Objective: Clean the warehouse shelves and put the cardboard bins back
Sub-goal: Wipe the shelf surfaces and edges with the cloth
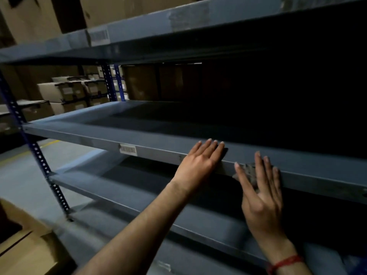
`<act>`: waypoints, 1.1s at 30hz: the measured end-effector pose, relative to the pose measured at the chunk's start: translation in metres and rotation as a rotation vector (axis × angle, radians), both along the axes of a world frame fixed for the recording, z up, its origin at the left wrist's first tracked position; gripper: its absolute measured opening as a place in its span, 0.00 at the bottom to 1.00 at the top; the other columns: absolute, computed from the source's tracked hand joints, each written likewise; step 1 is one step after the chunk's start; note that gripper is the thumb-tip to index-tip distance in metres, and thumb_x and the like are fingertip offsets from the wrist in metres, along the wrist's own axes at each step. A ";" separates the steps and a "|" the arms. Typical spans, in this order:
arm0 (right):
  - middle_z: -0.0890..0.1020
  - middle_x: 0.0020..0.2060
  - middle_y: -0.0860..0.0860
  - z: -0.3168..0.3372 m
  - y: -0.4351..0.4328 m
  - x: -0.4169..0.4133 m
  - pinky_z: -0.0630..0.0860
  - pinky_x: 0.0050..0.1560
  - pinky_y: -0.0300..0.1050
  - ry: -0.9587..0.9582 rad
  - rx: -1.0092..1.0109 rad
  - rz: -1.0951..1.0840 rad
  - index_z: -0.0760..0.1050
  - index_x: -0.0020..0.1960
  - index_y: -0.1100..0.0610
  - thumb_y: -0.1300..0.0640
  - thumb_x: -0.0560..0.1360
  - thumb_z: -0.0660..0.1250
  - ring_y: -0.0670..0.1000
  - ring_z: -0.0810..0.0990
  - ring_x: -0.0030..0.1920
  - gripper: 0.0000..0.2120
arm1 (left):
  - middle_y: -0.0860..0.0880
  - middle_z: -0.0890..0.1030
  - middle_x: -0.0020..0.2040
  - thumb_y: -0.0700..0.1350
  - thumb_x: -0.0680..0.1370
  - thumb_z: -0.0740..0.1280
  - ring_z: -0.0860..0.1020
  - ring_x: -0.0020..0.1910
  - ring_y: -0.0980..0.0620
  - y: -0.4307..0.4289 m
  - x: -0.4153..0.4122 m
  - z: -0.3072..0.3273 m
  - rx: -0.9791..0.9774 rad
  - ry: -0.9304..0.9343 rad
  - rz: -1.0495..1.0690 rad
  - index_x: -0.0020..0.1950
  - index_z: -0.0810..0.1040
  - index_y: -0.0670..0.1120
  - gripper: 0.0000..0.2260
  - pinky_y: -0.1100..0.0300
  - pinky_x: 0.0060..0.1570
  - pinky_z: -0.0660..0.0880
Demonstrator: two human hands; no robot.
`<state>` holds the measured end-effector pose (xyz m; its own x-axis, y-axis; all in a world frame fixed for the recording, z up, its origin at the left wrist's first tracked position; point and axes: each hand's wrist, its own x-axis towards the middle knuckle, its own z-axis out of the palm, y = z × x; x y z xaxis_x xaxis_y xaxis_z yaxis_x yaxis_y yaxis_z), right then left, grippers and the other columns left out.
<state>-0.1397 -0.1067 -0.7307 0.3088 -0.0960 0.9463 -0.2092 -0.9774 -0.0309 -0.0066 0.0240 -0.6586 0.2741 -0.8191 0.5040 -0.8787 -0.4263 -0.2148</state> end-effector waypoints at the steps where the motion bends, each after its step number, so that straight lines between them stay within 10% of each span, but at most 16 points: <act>1: 0.67 0.72 0.66 -0.001 0.005 0.005 0.61 0.74 0.63 -0.017 0.004 -0.004 0.75 0.69 0.57 0.73 0.77 0.61 0.65 0.65 0.74 0.23 | 0.36 0.69 0.74 0.40 0.80 0.55 0.66 0.75 0.39 0.002 0.005 -0.003 -0.012 -0.061 -0.041 0.77 0.64 0.36 0.25 0.45 0.76 0.61; 7: 0.69 0.71 0.65 0.000 0.043 0.044 0.63 0.74 0.63 -0.034 0.011 -0.001 0.76 0.67 0.59 0.76 0.75 0.61 0.65 0.69 0.72 0.25 | 0.41 0.77 0.69 0.46 0.78 0.58 0.73 0.71 0.41 0.028 0.037 -0.009 -0.130 -0.153 -0.266 0.74 0.71 0.39 0.25 0.42 0.73 0.66; 12: 0.71 0.71 0.63 -0.002 0.099 0.106 0.64 0.73 0.62 0.009 -0.028 0.057 0.76 0.68 0.57 0.76 0.74 0.60 0.63 0.69 0.73 0.27 | 0.45 0.79 0.67 0.61 0.65 0.76 0.75 0.68 0.39 0.110 0.127 -0.009 -0.146 -0.165 0.014 0.69 0.77 0.46 0.36 0.27 0.68 0.60; 17: 0.71 0.71 0.61 0.005 0.126 0.133 0.64 0.74 0.59 0.126 -0.100 -0.018 0.74 0.69 0.56 0.73 0.80 0.51 0.61 0.68 0.73 0.25 | 0.44 0.82 0.62 0.67 0.72 0.67 0.82 0.57 0.40 0.121 0.172 -0.015 -0.168 -0.182 -0.102 0.64 0.81 0.45 0.31 0.43 0.56 0.79; 33: 0.69 0.70 0.66 0.004 0.141 0.139 0.62 0.74 0.65 0.069 0.022 -0.085 0.74 0.68 0.62 0.79 0.74 0.58 0.66 0.66 0.73 0.27 | 0.41 0.83 0.61 0.60 0.72 0.66 0.82 0.58 0.38 0.121 0.166 -0.016 -0.295 -0.057 -0.204 0.63 0.81 0.40 0.28 0.45 0.59 0.76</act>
